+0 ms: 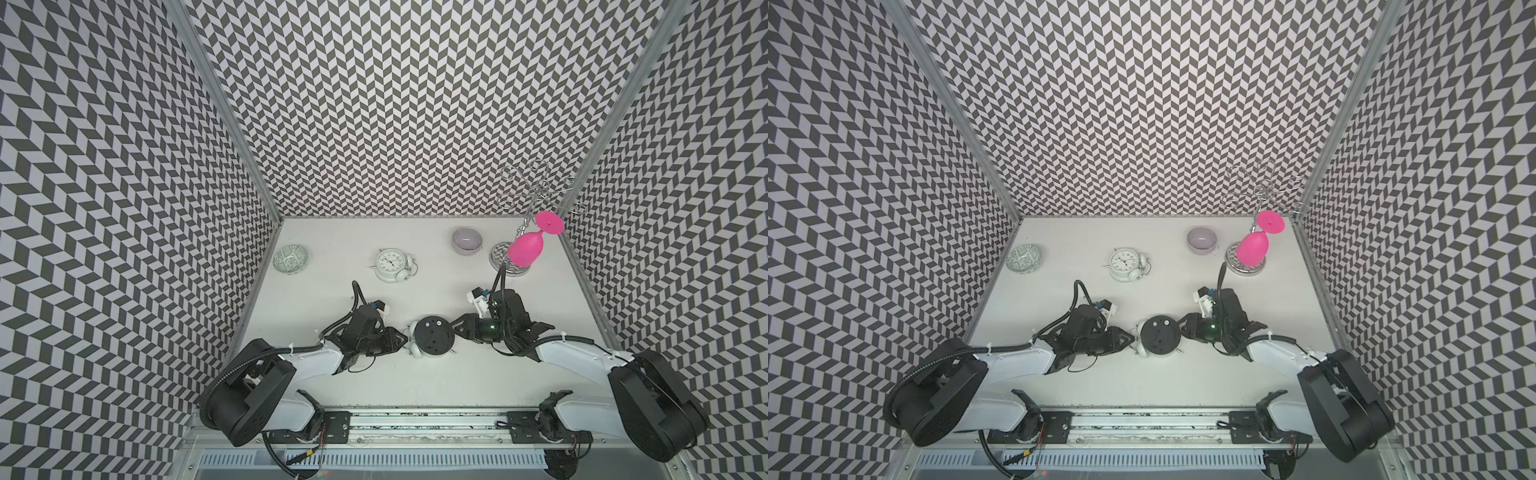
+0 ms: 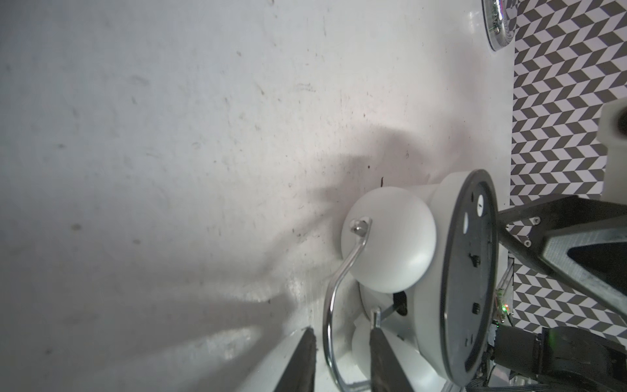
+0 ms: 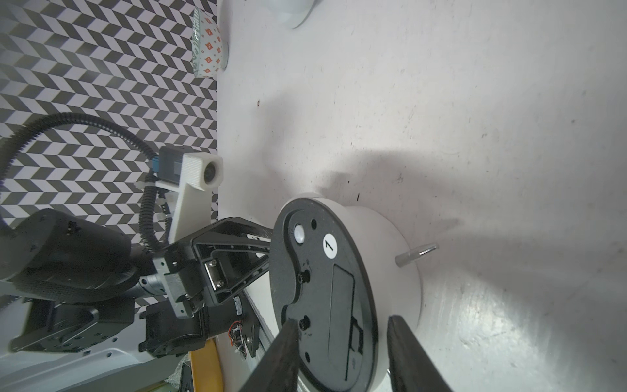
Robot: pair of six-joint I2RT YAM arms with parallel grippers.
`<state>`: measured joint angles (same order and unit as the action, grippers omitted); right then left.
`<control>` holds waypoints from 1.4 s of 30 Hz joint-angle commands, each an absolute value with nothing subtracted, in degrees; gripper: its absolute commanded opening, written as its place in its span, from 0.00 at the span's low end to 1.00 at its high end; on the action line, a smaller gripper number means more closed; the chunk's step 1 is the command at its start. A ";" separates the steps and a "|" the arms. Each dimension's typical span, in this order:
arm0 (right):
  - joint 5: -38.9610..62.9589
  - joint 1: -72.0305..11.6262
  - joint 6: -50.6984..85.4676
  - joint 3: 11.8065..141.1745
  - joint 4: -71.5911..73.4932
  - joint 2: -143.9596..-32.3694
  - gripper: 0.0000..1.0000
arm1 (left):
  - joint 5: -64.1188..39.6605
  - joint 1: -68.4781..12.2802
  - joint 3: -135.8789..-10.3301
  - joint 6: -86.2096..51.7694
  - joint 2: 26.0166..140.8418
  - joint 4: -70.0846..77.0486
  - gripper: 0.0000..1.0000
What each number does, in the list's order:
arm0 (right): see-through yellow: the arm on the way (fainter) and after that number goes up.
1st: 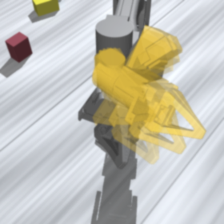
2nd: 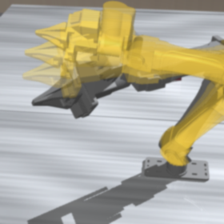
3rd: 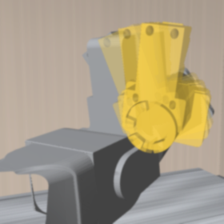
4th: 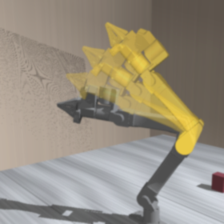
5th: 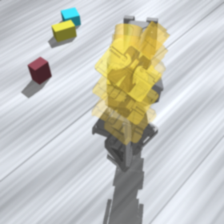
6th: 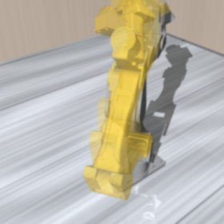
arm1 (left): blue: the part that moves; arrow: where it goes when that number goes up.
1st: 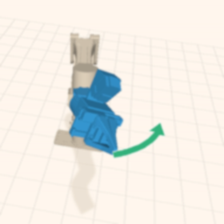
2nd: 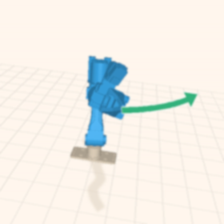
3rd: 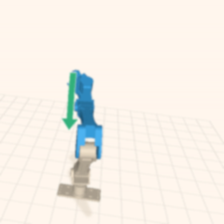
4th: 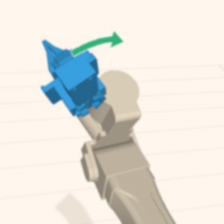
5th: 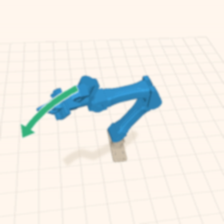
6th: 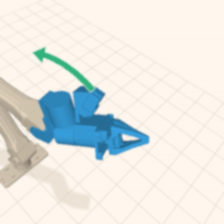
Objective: Insert the battery into the alarm
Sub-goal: Install the cover on the alarm, then adjust the alarm at the center of the board.
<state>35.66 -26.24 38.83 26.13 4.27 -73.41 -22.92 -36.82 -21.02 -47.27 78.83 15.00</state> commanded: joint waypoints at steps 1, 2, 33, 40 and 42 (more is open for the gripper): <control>35.32 -26.53 39.03 25.75 5.82 -71.81 0.43 | -23.51 -36.49 -20.98 -47.30 79.64 17.40 0.24; 35.50 -26.46 39.03 25.62 5.81 -71.75 0.43 | -23.45 -36.47 -20.94 -47.35 79.84 17.40 0.24; 34.48 -26.51 38.33 26.95 6.50 -68.54 0.42 | -12.00 -24.80 -37.08 -30.19 61.27 -23.00 0.00; 35.65 -26.49 38.35 26.98 7.56 -68.37 0.42 | -7.57 -22.61 -47.47 -25.03 58.66 -36.25 0.00; 35.88 -26.54 38.16 26.98 7.32 -67.88 0.42 | -5.03 -22.32 -52.00 -23.15 60.50 -40.38 0.00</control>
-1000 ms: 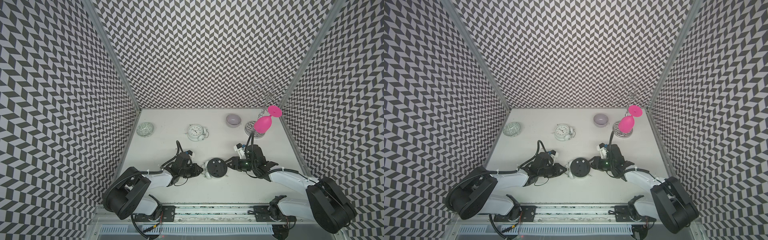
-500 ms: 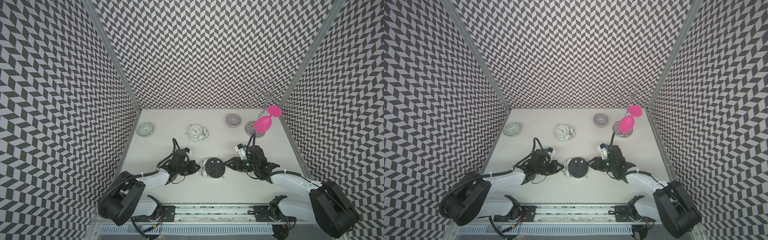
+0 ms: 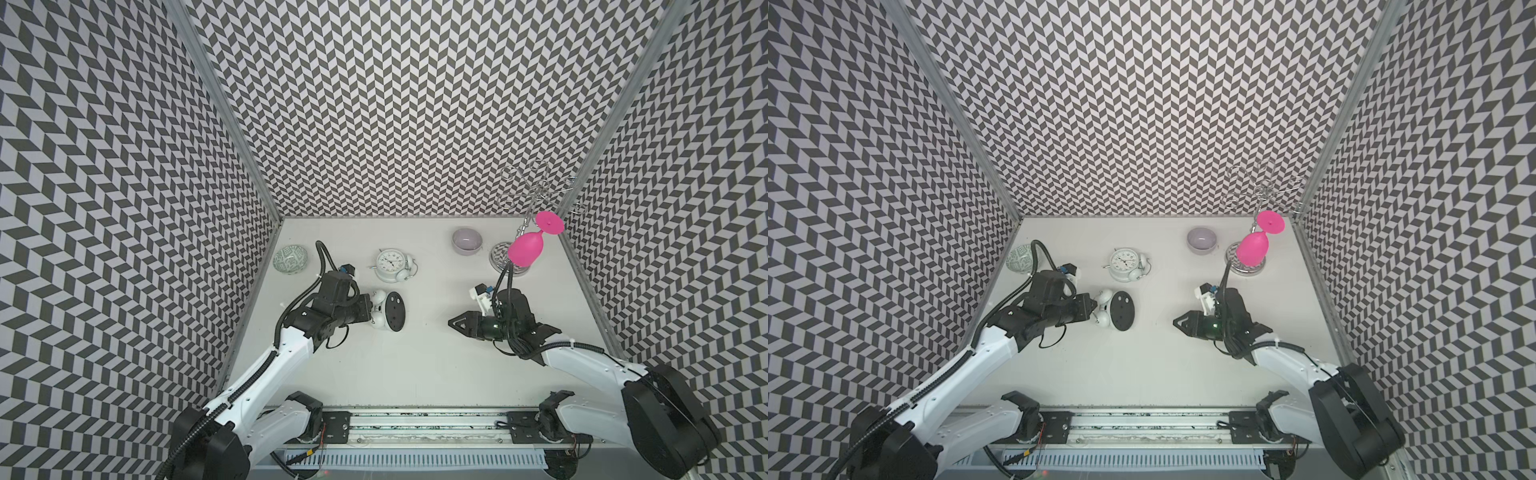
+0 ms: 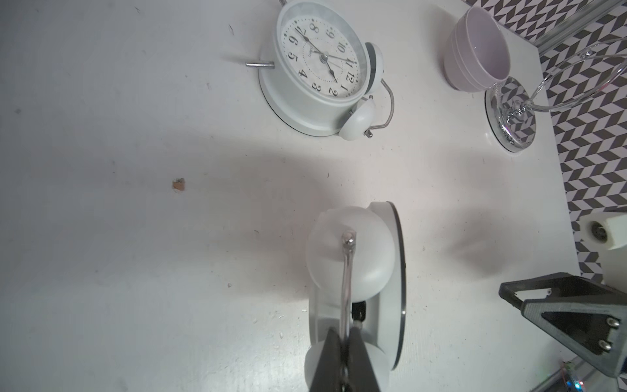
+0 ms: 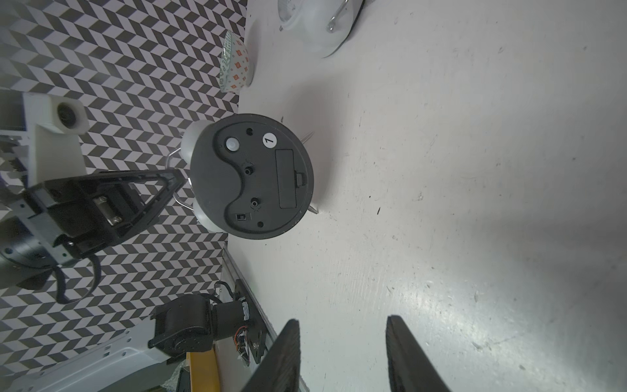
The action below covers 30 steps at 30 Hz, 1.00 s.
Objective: Insert the battery into the alarm
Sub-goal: Adjust the alarm at the center of the board.
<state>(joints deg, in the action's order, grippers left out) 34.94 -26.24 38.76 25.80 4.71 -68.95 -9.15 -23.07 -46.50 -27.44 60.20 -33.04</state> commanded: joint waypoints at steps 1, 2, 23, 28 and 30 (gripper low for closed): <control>35.83 -26.50 37.91 26.98 6.96 -67.54 0.42 | -3.17 -22.32 -53.99 -22.87 61.53 -42.33 0.00; 35.63 -26.47 37.76 26.85 6.55 -66.99 0.42 | -1.10 -22.32 -55.80 -21.42 62.73 -44.36 0.00; 32.82 -24.95 35.64 23.96 0.64 -56.02 0.42 | 7.90 -40.55 -65.12 -30.41 85.13 -47.19 0.00; 34.89 -23.70 37.15 22.27 1.95 -52.25 0.42 | 2.35 -42.96 -62.16 -33.72 87.82 -37.22 0.00; 34.89 -23.26 37.26 21.83 1.97 -51.32 0.42 | 0.05 -43.63 -60.77 -34.65 89.27 -33.57 0.00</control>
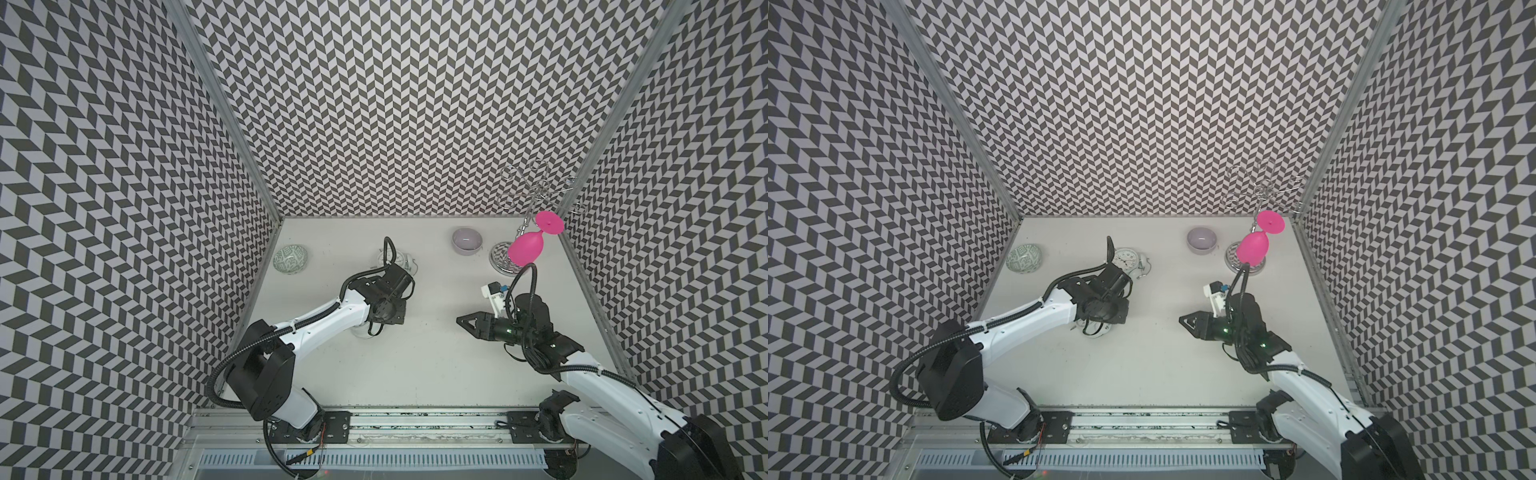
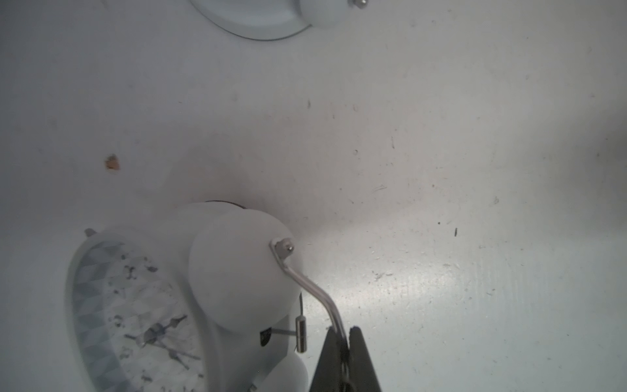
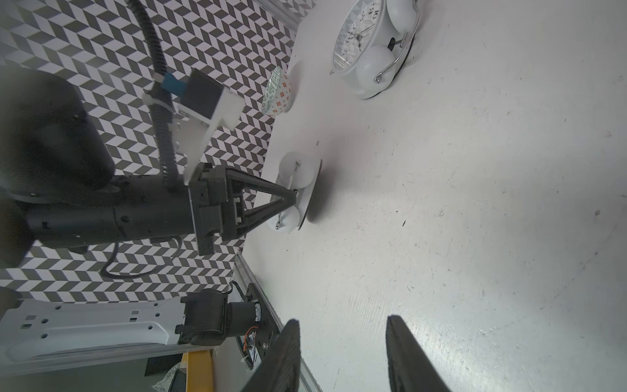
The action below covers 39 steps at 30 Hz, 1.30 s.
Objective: Insert the battery into the alarm
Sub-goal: Adjust the alarm at the center of the board, then reset both arms
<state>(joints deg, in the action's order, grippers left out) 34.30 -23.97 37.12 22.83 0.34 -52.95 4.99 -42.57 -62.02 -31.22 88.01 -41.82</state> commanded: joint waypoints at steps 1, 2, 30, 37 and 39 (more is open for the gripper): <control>34.98 -23.03 37.27 21.64 1.94 -50.86 0.42 | -0.87 -43.95 -60.10 -35.23 90.08 -31.42 0.00; 34.98 -22.90 37.28 21.50 1.92 -50.56 0.42 | -1.43 -44.23 -59.38 -35.88 90.81 -29.50 0.00; 15.68 -19.17 30.35 26.80 3.58 -50.06 0.69 | -2.51 -41.85 -48.78 -29.13 73.15 -7.93 0.99; -17.10 -19.16 17.60 22.98 15.37 -48.83 0.91 | 7.11 -28.28 -36.20 -16.11 56.79 4.70 0.99; -24.93 -19.07 15.33 20.09 21.35 -49.61 0.92 | 8.65 -24.11 -32.00 -15.51 53.47 8.99 0.99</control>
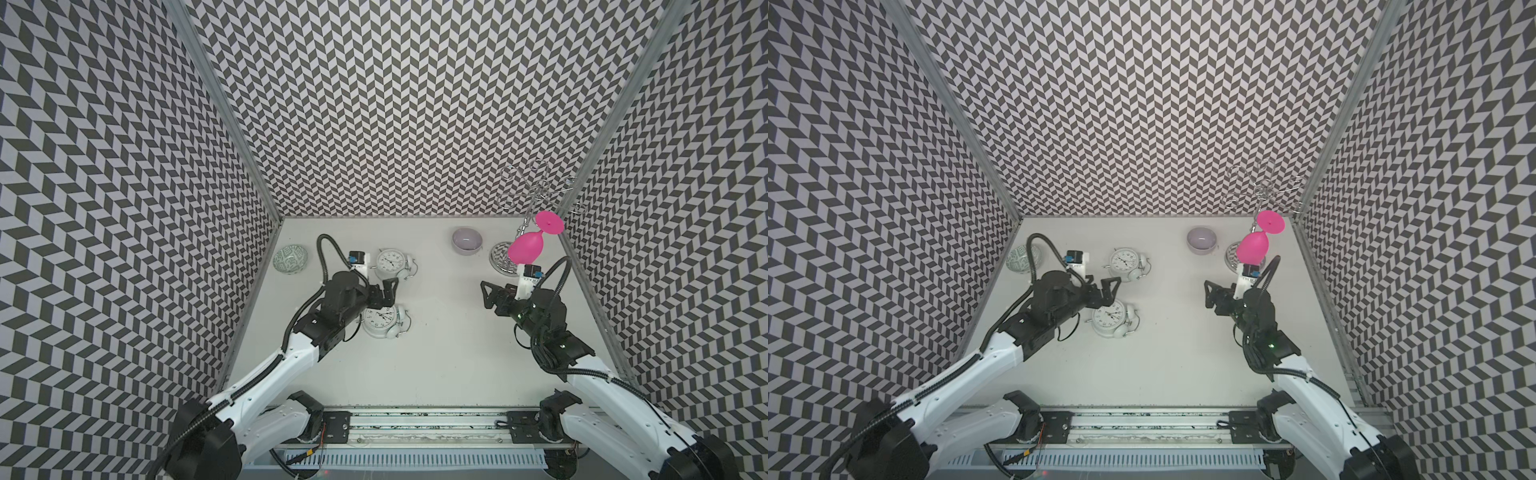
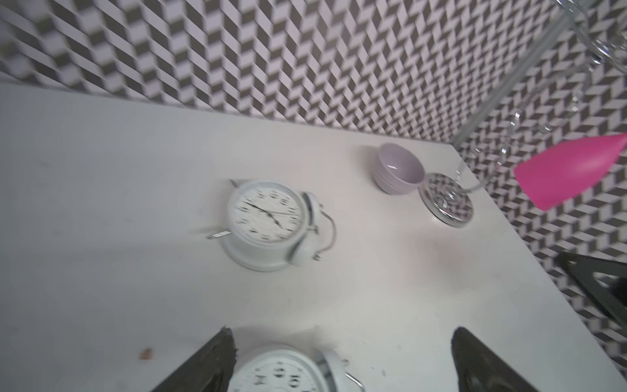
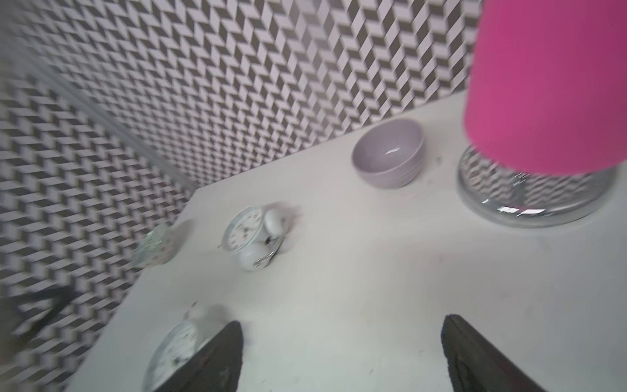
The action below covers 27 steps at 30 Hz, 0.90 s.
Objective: Insert the battery into the alarm
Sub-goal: Reset both arms
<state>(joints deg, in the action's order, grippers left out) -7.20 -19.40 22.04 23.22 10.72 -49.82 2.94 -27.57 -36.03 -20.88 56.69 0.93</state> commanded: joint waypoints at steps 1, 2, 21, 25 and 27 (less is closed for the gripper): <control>-28.54 -19.12 14.58 18.59 24.56 -50.28 0.92 | 8.37 -21.95 -29.41 -15.06 51.98 11.44 0.99; -30.80 -19.08 13.29 16.98 28.22 -51.16 0.93 | 9.45 -20.66 -26.58 -14.28 50.93 14.64 0.99; -27.84 -8.57 3.24 15.47 63.66 -80.40 0.95 | 5.64 -3.59 -7.93 3.56 67.54 62.47 0.99; -19.83 -4.76 3.73 13.93 67.45 -81.56 0.96 | 1.35 0.67 -8.70 0.41 77.47 72.03 1.00; -17.99 -3.43 4.76 13.73 69.33 -83.60 0.96 | -1.04 1.11 -10.35 -0.88 79.88 70.89 0.99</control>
